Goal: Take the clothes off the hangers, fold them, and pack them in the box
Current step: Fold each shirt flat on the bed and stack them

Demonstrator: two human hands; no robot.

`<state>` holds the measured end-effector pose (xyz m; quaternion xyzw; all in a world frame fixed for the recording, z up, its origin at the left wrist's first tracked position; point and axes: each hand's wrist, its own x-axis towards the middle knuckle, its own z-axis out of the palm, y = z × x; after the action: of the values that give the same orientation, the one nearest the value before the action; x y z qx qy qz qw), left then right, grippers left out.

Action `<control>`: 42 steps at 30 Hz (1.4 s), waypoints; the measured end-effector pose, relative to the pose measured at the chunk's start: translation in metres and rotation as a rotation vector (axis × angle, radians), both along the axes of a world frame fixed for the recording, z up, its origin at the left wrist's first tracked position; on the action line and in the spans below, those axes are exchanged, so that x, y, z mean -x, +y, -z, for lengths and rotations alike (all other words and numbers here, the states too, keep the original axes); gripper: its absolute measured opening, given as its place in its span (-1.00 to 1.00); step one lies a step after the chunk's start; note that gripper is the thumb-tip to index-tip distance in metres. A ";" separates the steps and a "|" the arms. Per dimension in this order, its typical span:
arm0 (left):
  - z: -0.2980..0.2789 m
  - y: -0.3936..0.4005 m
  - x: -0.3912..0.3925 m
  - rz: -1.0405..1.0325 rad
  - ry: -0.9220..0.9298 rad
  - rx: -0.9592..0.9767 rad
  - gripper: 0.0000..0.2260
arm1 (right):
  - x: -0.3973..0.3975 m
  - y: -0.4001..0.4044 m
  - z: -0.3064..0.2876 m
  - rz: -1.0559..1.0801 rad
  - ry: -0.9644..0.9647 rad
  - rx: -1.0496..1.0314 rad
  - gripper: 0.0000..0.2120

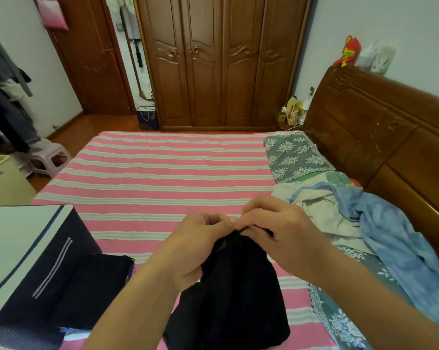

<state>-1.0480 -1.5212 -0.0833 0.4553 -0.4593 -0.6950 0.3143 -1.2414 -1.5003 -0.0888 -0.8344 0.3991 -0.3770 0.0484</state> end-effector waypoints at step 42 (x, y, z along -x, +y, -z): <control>0.013 0.012 0.073 0.079 -0.726 0.947 -0.89 | 0.064 0.016 -0.001 0.185 -0.423 -0.611 -0.70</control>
<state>-1.1208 -1.5089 -0.0967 0.4565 -0.8139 -0.2256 0.2798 -1.3055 -1.4843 -0.0881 -0.6456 0.5479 -0.4075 0.3420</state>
